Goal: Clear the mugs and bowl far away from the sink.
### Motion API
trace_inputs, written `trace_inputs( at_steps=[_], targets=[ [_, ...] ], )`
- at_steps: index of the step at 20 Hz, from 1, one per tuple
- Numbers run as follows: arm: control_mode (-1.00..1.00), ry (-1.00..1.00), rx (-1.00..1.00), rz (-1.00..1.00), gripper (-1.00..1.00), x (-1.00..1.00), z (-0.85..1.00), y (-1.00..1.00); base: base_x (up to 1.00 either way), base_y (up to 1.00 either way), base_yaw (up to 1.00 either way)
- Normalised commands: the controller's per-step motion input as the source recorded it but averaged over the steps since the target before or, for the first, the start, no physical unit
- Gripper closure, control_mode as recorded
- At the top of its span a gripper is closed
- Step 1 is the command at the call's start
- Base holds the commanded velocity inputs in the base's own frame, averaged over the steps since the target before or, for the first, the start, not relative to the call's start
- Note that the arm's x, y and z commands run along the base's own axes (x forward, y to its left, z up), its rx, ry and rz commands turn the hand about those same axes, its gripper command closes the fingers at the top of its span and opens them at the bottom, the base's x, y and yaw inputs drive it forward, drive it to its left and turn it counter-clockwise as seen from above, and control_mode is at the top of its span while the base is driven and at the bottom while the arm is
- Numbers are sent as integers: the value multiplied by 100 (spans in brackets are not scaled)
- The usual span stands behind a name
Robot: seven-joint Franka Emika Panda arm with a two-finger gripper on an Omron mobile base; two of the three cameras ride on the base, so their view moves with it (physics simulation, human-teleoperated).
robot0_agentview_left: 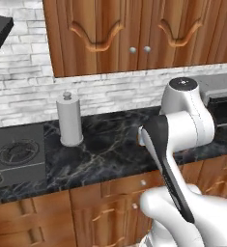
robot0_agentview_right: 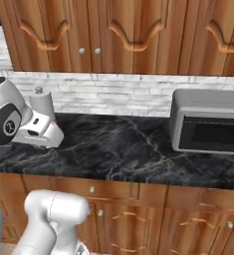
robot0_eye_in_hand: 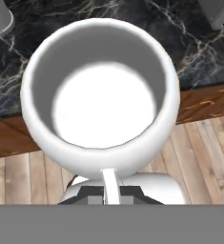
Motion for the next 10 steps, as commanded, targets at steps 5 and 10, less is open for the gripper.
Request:
trace_inputs(
  at_steps=[5,10],
  targets=[
    [100,0,0,0,100,0,0,0,79,-38,2],
    [100,0,0,0,100,0,0,0,73,-35,3]
  ],
)
